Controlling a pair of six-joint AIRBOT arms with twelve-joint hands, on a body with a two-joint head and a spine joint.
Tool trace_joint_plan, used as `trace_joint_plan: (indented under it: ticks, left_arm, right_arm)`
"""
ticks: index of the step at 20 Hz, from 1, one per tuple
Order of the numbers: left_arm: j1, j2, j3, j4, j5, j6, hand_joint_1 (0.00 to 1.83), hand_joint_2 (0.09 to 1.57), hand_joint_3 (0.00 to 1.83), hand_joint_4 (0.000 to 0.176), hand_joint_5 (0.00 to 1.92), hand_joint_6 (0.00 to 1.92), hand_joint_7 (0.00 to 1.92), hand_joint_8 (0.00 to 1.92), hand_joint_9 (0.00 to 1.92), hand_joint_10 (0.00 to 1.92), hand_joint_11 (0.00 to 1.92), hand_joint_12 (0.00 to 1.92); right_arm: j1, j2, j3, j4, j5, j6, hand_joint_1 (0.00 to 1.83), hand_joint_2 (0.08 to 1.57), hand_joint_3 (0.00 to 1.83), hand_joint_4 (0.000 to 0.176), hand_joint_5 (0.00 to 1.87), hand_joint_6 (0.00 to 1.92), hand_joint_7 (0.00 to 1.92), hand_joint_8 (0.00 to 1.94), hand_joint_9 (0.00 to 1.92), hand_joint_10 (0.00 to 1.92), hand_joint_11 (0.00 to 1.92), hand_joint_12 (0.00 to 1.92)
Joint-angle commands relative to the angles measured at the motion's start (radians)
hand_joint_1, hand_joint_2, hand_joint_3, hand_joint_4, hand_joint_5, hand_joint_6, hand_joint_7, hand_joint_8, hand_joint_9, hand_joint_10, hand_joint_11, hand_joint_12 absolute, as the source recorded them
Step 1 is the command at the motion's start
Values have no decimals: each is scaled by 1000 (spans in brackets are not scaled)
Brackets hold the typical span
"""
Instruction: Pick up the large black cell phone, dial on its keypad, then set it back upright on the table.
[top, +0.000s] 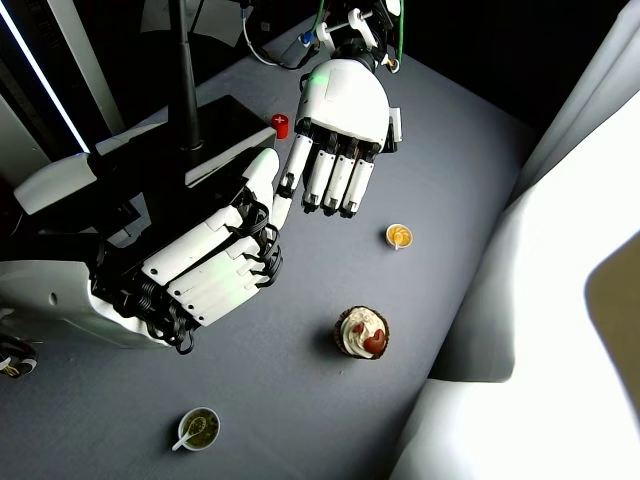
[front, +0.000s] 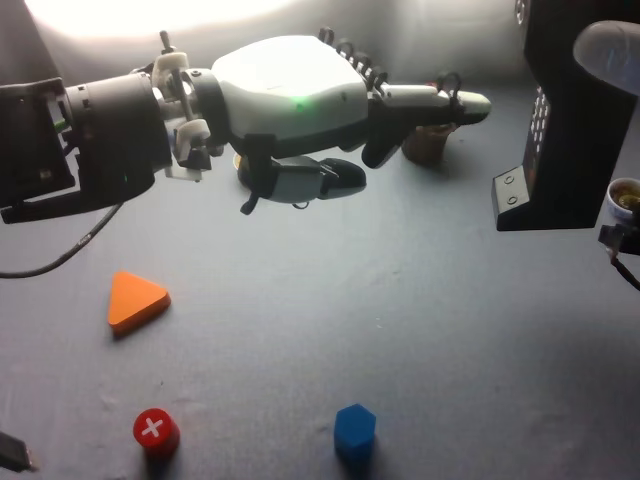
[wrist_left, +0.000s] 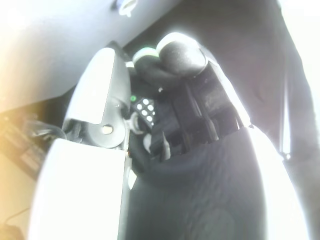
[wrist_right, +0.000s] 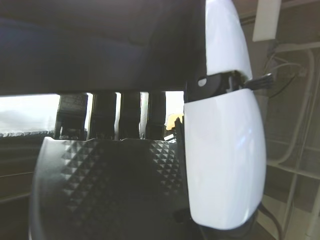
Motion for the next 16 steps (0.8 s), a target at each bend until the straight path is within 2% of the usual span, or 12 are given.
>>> trace_joint_plan:
  ticks: [1,3,5,7,8,9,10,12,13,14,15,16]
  left_arm:
    - [-35,2,-8,-48,-87,1,1444,1251,88,93,144,1,577,1602,579,1797,601,1921]
    - [-38,0,-15,-48,-83,0,1451,1238,105,91,163,3,582,1585,586,1784,589,1921]
    - [-41,-7,-14,-48,-81,1,1307,1243,94,94,165,2,640,1596,651,1916,621,1921]
    - [-43,-20,-6,-48,-85,3,1302,1244,91,94,165,1,642,1596,656,1921,622,1921]
    - [-44,-27,-3,-48,-87,2,1429,1174,193,85,155,0,649,1498,626,1808,610,1921]
    - [-45,-34,-1,-48,-88,2,1457,1147,214,85,157,1,666,1453,643,1750,606,1921]
    - [-47,-43,-1,-48,-90,2,1457,1186,162,88,164,0,628,1487,625,1761,609,1921]
    - [-52,-60,-1,-48,-97,1,1456,1217,107,88,171,2,617,1506,618,1762,611,1921]
    - [-54,-68,-1,-48,-98,-1,1342,1218,97,89,161,1,669,1532,683,1889,610,1921]
    - [-56,-75,-2,-48,-99,-3,1436,1150,246,86,162,0,630,1541,635,1792,587,1921]
    - [-57,-79,-3,-47,-100,-5,1333,1177,204,88,138,0,655,1571,674,1895,583,1921]
    - [-57,-77,-6,-46,-104,-10,1436,1093,389,87,136,3,617,1592,630,1829,590,1921]
  right_arm:
    - [18,12,5,13,138,21,1364,1168,0,0,1059,579,794,1347,765,1575,796,1557]
    - [20,12,8,13,138,21,1363,1169,0,0,997,715,792,1318,766,1516,828,1428]
    - [21,12,11,13,138,21,1375,1133,0,0,1128,459,869,1240,828,1488,843,1446]
    - [21,12,14,13,138,21,1376,1131,0,0,1139,438,874,1233,833,1483,844,1446]
    - [21,12,14,13,138,21,1371,1146,0,0,1048,603,838,1260,823,1456,871,1394]
    - [21,12,14,13,138,21,1365,1162,3,0,990,709,803,1306,795,1488,859,1406]
    - [22,12,14,13,138,21,1370,1151,0,0,1067,549,838,1285,809,1524,836,1487]
    - [22,12,14,13,138,21,1372,1145,0,0,1141,389,845,1280,804,1549,834,1532]
    - [22,12,14,13,138,21,1375,1139,0,0,1160,332,858,1263,817,1547,832,1505]
    - [22,12,14,13,138,20,1375,1139,0,0,1171,321,851,1271,815,1540,830,1499]
    - [22,12,14,13,138,20,1371,1148,1,0,1131,392,830,1304,808,1551,829,1537]
    - [22,11,14,13,138,19,1374,1140,0,0,1152,363,840,1276,830,1528,865,1496]
